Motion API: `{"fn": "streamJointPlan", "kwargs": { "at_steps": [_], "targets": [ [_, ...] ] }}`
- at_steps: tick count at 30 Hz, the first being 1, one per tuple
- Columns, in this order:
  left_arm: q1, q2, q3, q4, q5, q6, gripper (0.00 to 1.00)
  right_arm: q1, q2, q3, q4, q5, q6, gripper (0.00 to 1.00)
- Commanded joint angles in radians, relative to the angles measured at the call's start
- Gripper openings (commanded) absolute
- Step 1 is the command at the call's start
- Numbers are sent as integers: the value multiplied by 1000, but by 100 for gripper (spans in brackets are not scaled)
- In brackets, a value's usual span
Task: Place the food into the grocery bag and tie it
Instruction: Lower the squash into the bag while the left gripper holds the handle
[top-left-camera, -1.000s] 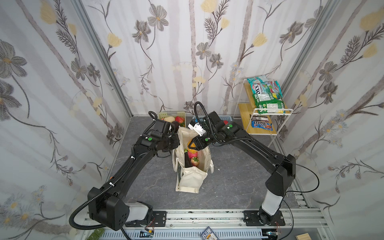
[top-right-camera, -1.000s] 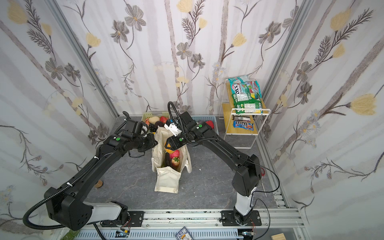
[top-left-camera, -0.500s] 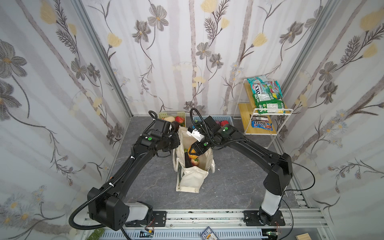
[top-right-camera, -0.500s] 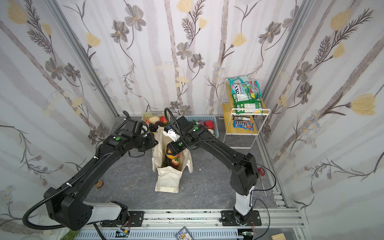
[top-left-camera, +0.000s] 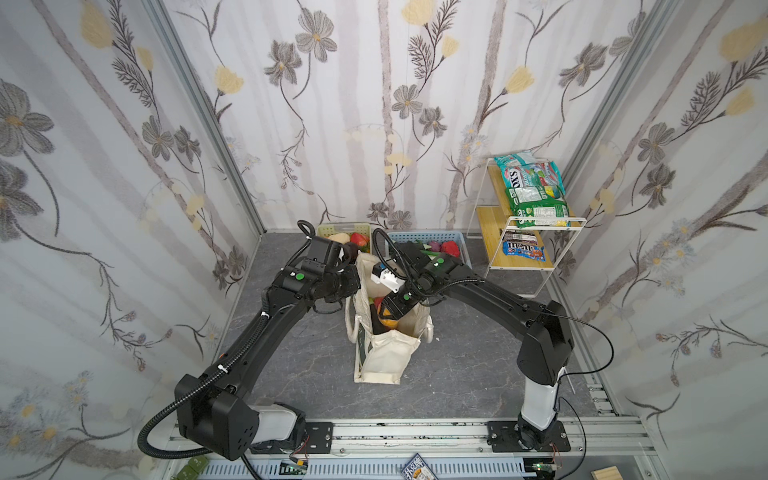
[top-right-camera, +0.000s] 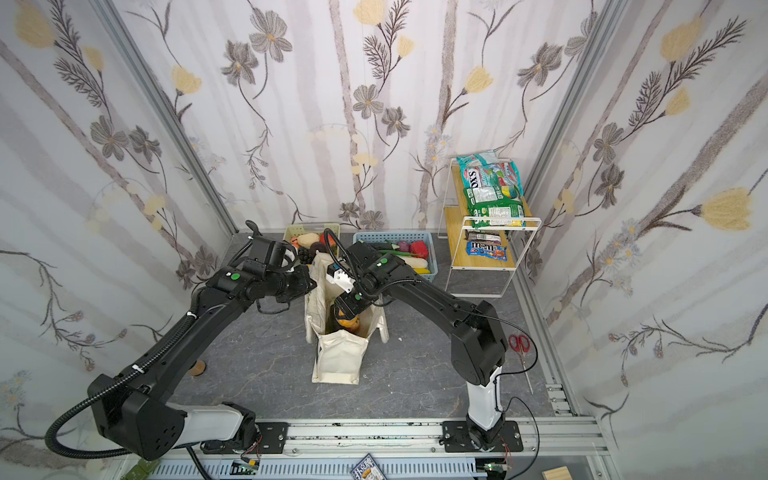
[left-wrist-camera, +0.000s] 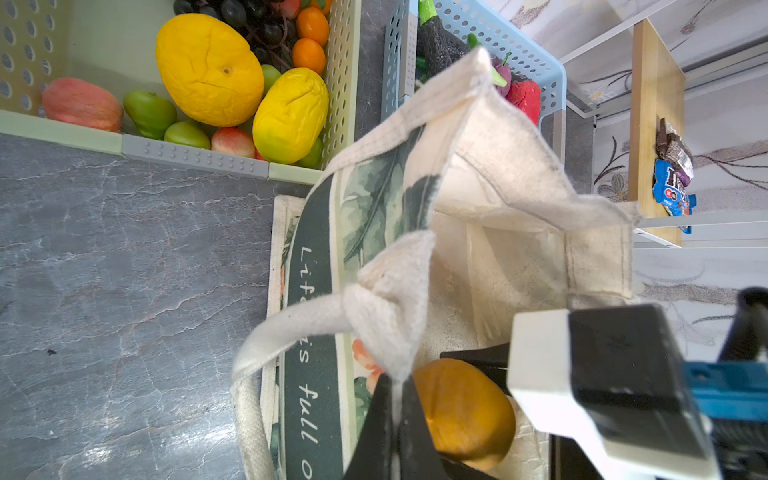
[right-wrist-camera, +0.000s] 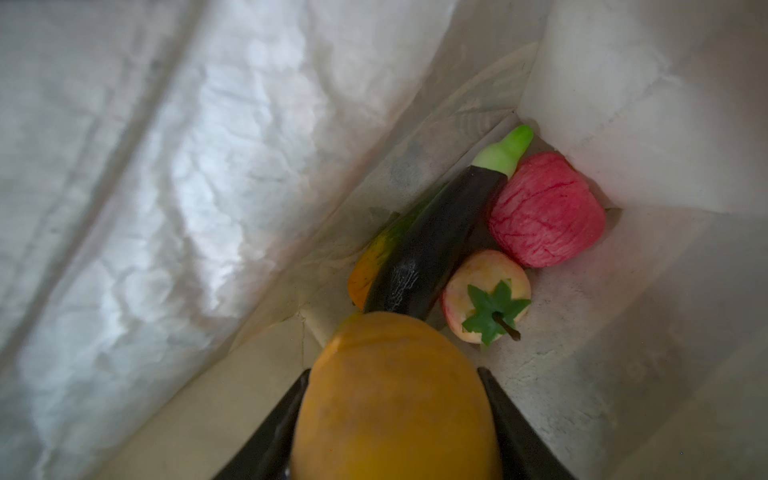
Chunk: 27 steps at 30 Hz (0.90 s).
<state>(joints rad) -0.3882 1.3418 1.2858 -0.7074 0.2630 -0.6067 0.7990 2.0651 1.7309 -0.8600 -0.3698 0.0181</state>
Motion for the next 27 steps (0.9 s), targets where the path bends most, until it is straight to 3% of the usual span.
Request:
{"fn": "streamJointPlan", "kwargs": {
  "at_steps": [1, 27],
  "targets": [
    [0, 5, 15, 25, -7, -1, 0, 6, 19, 4, -2, 32, -5, 57],
    [-11, 28, 33, 32, 24, 16, 0, 23, 160, 36, -3, 64, 76, 58]
  ]
}}
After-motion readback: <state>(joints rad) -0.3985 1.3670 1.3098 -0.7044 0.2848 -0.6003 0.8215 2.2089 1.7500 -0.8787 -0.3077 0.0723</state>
